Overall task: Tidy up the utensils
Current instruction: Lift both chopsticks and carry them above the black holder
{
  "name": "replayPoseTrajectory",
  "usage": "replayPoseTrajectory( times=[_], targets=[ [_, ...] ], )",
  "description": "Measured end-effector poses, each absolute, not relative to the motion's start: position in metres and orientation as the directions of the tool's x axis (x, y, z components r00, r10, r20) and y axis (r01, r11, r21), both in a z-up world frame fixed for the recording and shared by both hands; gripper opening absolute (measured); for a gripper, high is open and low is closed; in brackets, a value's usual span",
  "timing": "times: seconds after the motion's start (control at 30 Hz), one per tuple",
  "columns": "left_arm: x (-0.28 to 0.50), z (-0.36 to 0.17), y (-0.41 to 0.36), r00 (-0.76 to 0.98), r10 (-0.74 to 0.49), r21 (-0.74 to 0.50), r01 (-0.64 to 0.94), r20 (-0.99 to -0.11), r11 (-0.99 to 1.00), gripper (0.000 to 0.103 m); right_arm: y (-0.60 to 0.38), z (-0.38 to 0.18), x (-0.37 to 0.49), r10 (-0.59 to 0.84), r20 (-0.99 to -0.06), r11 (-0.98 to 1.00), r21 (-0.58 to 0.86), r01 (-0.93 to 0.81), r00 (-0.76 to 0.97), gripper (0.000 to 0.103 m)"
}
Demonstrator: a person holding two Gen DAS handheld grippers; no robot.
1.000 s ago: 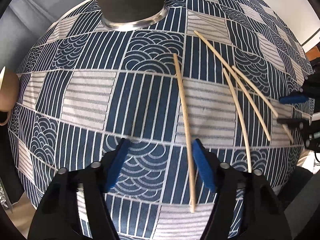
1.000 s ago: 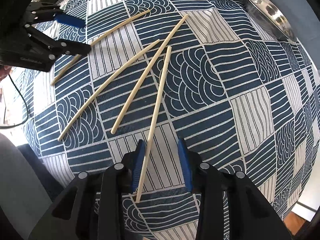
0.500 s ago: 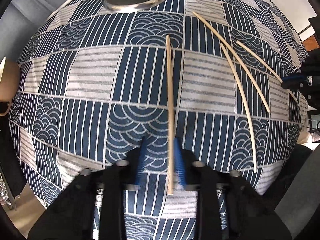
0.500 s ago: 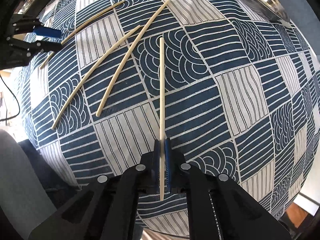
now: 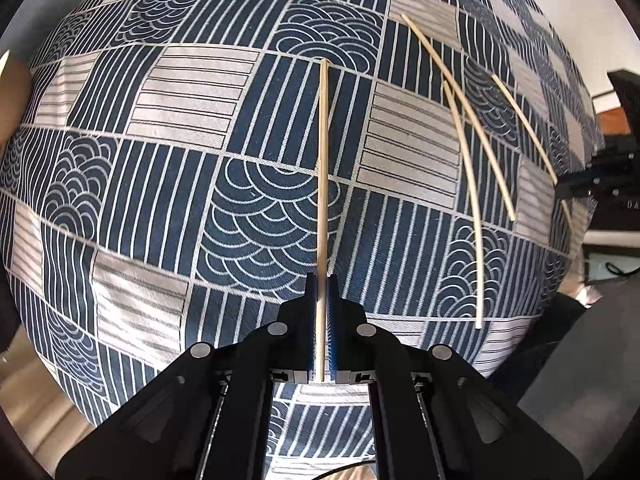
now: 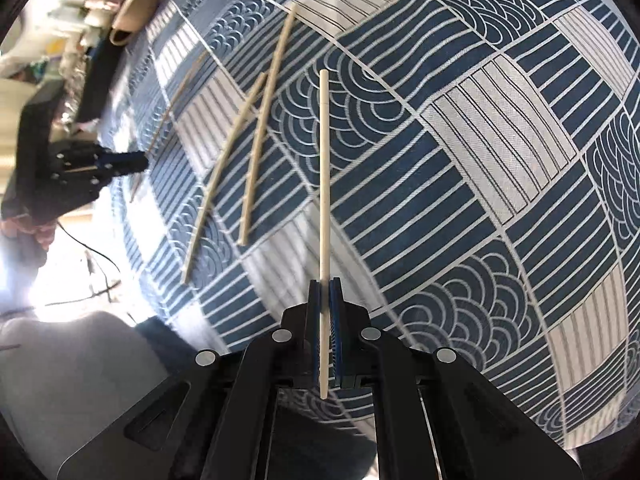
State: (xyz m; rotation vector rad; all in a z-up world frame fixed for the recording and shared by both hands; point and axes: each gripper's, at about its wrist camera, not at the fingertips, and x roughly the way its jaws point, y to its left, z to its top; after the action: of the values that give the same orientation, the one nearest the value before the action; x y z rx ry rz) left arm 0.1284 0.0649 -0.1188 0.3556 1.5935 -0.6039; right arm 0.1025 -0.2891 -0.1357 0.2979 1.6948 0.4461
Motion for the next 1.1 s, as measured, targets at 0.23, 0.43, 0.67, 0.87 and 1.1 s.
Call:
replayPoseTrajectory(
  times=[0.23, 0.43, 0.67, 0.87, 1.1],
  targets=[
    [0.13, -0.081, 0.075, -0.075, -0.212, -0.22, 0.502, -0.974, 0.836, 0.005, -0.269, -0.108, 0.113, 0.503, -0.856, 0.853, 0.514, -0.093, -0.119, 0.005],
    [0.147, -0.037, 0.076, 0.04, -0.224, -0.175, 0.495, -0.974, 0.851, 0.005, -0.252, -0.071, 0.125, 0.552, -0.833, 0.822, 0.549, -0.148, -0.026, 0.005],
    [0.172, -0.007, 0.054, 0.163, -0.169, -0.065, 0.503, -0.972, 0.862, 0.005, -0.237, -0.031, 0.157, 0.533, -0.843, 0.824, 0.496, -0.274, 0.079, 0.005],
    [0.175, 0.026, 0.05, 0.253, -0.165, -0.016, 0.504, -0.953, 0.864, 0.005, -0.229, -0.002, 0.181, 0.561, -0.81, 0.809, 0.493, -0.319, 0.172, 0.005],
    [0.188, 0.063, 0.023, 0.346, -0.187, 0.034, 0.544, -0.92, 0.838, 0.005, -0.221, 0.031, 0.207, 0.58, -0.776, 0.796, 0.474, -0.377, 0.248, 0.005]
  ],
)
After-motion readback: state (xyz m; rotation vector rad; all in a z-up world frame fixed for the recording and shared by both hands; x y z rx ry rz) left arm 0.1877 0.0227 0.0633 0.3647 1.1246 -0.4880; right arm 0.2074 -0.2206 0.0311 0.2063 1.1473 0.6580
